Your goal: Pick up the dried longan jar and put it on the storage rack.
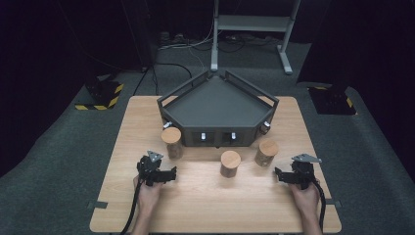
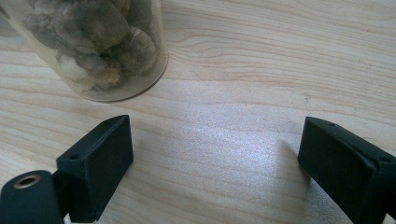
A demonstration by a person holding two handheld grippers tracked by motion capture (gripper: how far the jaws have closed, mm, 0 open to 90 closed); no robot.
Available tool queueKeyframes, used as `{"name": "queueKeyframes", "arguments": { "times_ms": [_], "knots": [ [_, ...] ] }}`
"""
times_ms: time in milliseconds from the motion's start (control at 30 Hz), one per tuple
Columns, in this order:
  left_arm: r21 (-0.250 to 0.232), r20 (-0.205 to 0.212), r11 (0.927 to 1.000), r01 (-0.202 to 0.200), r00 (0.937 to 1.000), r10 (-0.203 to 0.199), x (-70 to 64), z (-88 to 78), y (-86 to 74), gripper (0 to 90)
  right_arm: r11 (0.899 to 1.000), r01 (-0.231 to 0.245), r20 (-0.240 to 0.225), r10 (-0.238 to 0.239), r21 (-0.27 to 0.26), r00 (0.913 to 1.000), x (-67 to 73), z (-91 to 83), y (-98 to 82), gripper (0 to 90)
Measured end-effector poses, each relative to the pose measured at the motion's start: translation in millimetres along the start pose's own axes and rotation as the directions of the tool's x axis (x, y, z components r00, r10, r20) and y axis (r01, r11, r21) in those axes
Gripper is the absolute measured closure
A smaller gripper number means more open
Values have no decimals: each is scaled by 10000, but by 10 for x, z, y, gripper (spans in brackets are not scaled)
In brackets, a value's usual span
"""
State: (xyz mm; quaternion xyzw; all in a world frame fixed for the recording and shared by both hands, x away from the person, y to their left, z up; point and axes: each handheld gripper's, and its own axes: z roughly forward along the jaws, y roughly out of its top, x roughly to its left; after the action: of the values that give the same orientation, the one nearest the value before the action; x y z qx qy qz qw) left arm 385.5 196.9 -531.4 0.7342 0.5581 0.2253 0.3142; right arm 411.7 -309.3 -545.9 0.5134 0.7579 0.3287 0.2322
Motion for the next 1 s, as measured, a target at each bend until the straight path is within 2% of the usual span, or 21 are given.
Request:
{"name": "queueKeyframes", "arguments": {
  "times_ms": [133, 233, 433, 667, 1000],
  "knots": [
    [-4, 98, 10000, 66, 9999, -66, -17, 40, 47, 50, 10000, -1, 1, 1, 2, 10000, 0, 0, 0, 101],
    [79, 17, 9998, -199, 9998, 199, -44, 84, 112, 52, 10000, -3, 1, 3, 1, 10000, 0, 0, 0, 101],
    [-175, -79, 9992, -350, 9994, 348, -70, 105, 218, 55, 10000, 2, 2, -2, 1, 10000, 0, 0, 0, 101],
    [-591, -19, 9983, -14, 10000, 13, -59, 150, 329, 60, 10000, -1, 2, 1, 2, 10000, 1, 0, 0, 101],
    [-969, 82, 9951, 211, 9998, -204, -38, 199, 448, 76, 10000, 21, 1, -21, -5, 10000, 0, 0, 0, 101]
  ]
}}
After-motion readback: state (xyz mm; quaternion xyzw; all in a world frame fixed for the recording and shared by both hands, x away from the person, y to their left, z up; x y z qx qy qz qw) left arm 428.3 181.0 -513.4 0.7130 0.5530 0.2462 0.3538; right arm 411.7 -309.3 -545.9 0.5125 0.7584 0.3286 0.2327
